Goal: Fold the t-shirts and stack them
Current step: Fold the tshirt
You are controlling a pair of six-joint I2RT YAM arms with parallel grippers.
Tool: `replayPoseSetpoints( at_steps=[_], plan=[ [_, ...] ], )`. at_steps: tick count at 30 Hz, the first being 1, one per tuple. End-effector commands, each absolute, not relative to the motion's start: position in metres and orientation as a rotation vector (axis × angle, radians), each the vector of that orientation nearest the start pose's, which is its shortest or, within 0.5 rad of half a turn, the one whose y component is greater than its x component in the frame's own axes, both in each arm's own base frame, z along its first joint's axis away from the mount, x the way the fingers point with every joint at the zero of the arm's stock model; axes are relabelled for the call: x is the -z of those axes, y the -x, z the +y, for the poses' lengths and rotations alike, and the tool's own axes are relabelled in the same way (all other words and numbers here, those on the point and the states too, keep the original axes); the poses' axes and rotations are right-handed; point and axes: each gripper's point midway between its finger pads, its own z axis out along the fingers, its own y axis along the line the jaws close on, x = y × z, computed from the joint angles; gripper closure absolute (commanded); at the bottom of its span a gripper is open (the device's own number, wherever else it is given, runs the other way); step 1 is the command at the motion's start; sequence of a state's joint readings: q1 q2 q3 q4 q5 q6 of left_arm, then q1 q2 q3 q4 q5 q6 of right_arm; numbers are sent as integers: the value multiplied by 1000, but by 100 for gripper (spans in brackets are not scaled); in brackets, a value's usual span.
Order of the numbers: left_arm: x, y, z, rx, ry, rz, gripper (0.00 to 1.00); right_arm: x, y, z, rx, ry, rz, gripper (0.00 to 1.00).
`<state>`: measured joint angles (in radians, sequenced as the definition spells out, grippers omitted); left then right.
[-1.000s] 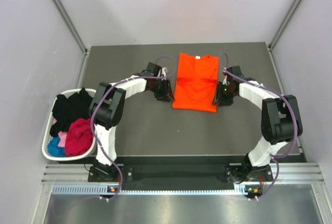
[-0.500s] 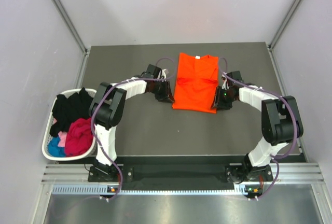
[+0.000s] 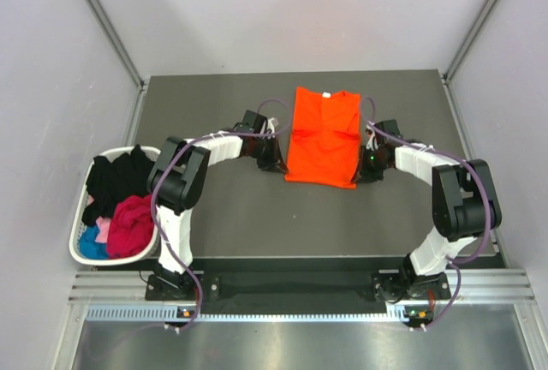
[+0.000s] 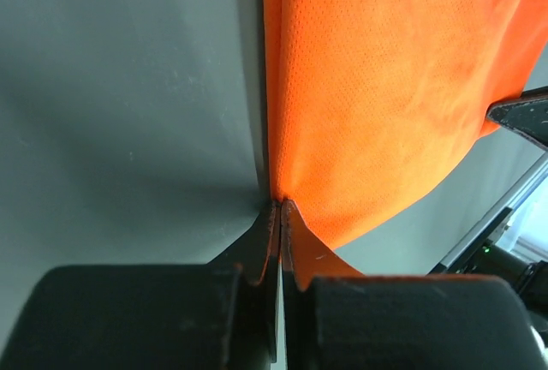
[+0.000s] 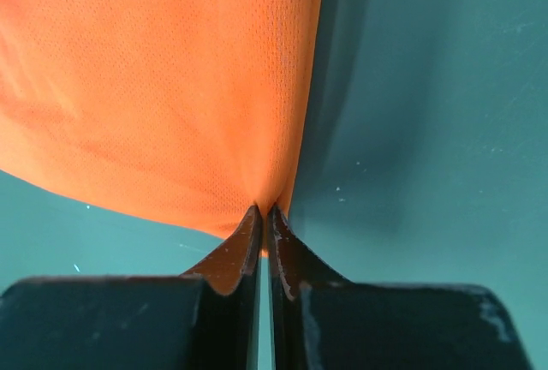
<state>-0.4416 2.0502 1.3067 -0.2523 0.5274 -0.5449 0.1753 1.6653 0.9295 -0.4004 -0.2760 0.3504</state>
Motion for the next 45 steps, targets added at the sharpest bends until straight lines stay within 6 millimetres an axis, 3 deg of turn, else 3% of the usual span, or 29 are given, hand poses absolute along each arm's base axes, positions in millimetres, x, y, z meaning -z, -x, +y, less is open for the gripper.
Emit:
replayPoseSetpoints(
  at_steps=[1, 7, 12, 20, 21, 22, 24, 25, 26, 29, 30, 32, 35, 36, 40, 41, 45],
  plan=[
    [-42, -360, -291, 1039, -47, 2666, 100, -35, -322, 112, -507, -163, 2690, 100],
    [-48, -339, -290, 1073, -36, 2666, 100, -35, -305, 108, -503, -183, 2698, 100],
    [-37, -318, -281, 1043, -27, 2704, 100, -35, -289, 109, -531, -203, 2710, 100],
    [-33, -270, -277, 1025, -55, 2744, 99, -23, -241, 103, -532, -247, 2747, 100],
    [-34, -265, -280, 1020, -69, 2744, 95, -23, -238, 103, -530, -251, 2745, 100],
    [-35, -263, -279, 1000, -68, 2743, 82, -20, -232, 102, -536, -254, 2754, 100],
    [-38, -263, -280, 992, -65, 2736, 74, -24, -230, 105, -564, -248, 2737, 94],
    [-45, -269, -282, 991, -67, 2716, 72, -26, -231, 105, -566, -243, 2731, 89],
    [-46, -271, -280, 956, -65, 2727, 67, -28, -230, 105, -562, -246, 2736, 77],
    [-56, -296, -275, 831, -77, 2704, 65, -39, -237, 101, -527, -250, 2718, 71],
    [-53, -303, -274, 802, -81, 2710, 65, -48, -246, 101, -521, -247, 2692, 70],
    [-68, -325, -281, 793, -117, 2664, 65, -57, -255, 96, -489, -248, 2671, 69],
    [-68, -350, -284, 748, -139, 2653, 66, -73, -275, 93, -476, -221, 2626, 68],
    [-59, -353, -284, 728, -141, 2678, 67, -82, -286, 92, -471, -211, 2597, 68],
    [-61, -377, -290, 709, -200, 2644, 68, -88, -317, 88, -474, -123, 2566, 66],
    [-60, -381, -290, 706, -210, 2636, 68, -79, -324, 84, -466, -86, 2586, 64],
    [-56, -391, -298, 724, -247, 2635, 68, -86, -347, 89, -579, -22, 2502, 63]
  ],
)
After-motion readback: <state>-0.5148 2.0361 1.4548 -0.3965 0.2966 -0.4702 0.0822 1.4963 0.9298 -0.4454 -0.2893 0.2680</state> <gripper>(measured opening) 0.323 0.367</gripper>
